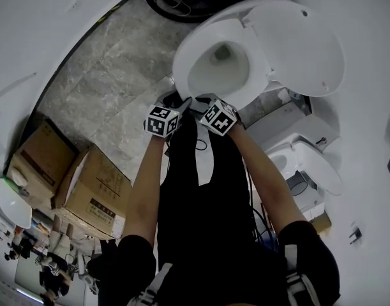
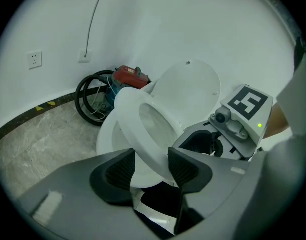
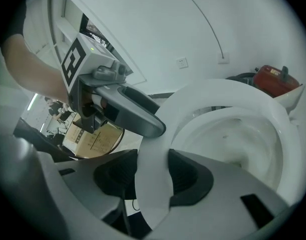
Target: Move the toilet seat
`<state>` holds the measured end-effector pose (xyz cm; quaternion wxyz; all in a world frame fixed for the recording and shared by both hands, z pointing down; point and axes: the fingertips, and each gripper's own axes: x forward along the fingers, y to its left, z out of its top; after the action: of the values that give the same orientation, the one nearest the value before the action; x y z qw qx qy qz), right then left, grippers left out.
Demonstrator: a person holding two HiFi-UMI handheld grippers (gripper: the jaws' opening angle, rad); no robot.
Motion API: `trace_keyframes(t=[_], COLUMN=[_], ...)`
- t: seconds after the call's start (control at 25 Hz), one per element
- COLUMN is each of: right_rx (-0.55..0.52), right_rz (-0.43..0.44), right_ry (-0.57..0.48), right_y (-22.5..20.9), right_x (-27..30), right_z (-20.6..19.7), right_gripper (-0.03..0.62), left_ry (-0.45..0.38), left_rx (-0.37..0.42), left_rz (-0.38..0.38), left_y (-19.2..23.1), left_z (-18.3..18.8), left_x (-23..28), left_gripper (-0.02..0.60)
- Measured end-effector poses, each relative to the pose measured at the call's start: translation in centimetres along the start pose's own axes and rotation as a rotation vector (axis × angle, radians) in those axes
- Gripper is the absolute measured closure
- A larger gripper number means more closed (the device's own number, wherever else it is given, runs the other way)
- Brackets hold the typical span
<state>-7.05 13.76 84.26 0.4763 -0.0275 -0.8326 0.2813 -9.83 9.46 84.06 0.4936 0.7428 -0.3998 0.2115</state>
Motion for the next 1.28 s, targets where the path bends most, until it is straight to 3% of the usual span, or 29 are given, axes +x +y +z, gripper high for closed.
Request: trace_keyframes(t=[0.56,1.28], right_rx=[-0.016,-0.016], right_rz=[0.01,0.008], right_ry=[-0.046,-0.109], right_y=[1.4,1.5], right_x=[-5.6,-10.8], right_z=[1.8,3.2], right_gripper=[0.399,0.405], left_ry=[-0.024,-0.057], left_rx=[0.023,-0.02], left_rz=[0.036,0.101], left_y=[-3.9,-7.3], left_z=[3.8,7.7], left_x=[-3.0,-4.3], left_gripper=[0.382,0.394])
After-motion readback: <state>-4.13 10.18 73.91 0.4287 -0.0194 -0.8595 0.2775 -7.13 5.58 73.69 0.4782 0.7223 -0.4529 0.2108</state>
